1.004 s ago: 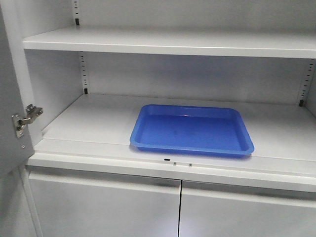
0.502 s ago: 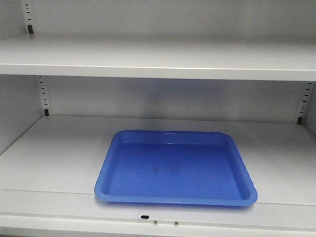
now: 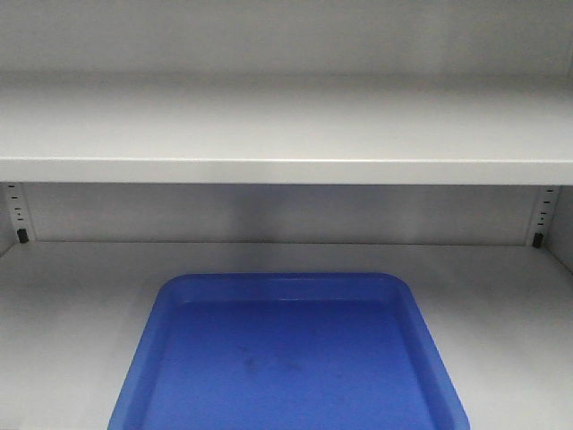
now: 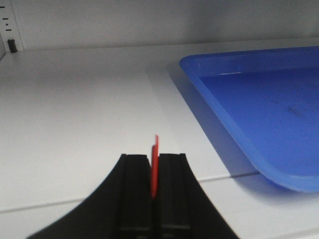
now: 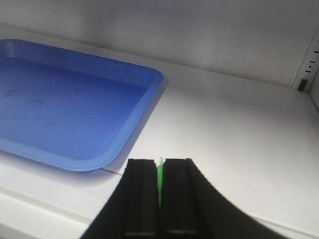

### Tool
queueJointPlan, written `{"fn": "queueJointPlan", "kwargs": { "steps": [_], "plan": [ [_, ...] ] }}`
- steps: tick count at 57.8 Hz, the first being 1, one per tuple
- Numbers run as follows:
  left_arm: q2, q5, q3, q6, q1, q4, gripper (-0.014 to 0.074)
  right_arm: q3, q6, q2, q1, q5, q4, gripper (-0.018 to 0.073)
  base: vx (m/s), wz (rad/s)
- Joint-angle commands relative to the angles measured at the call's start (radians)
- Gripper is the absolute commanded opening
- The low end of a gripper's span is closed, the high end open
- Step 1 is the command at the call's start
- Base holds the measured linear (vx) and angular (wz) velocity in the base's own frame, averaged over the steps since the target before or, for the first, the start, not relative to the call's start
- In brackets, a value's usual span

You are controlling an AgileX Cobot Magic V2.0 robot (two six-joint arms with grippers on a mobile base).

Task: Sort red and green spoons into left cabinet
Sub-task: 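Position the base facing the open shelf with the blue tray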

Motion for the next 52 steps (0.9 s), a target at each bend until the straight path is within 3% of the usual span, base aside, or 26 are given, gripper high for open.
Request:
{"fn": "queueJointPlan", "kwargs": {
  "steps": [1,52],
  "plan": [
    [0.001,-0.052,-0.030,-0.001,-0.008,-0.019,0.0000,-0.033,-0.002,0.006,-0.003,-0.078,0.000,0.0003,0.10,-0.03],
    [0.001,-0.050,-0.030,-0.001,-0.008,-0.019,0.0000,-0.033,-0.002,0.006,-0.003,-0.078,0.000,0.0003,0.00,0.00]
  ]
}}
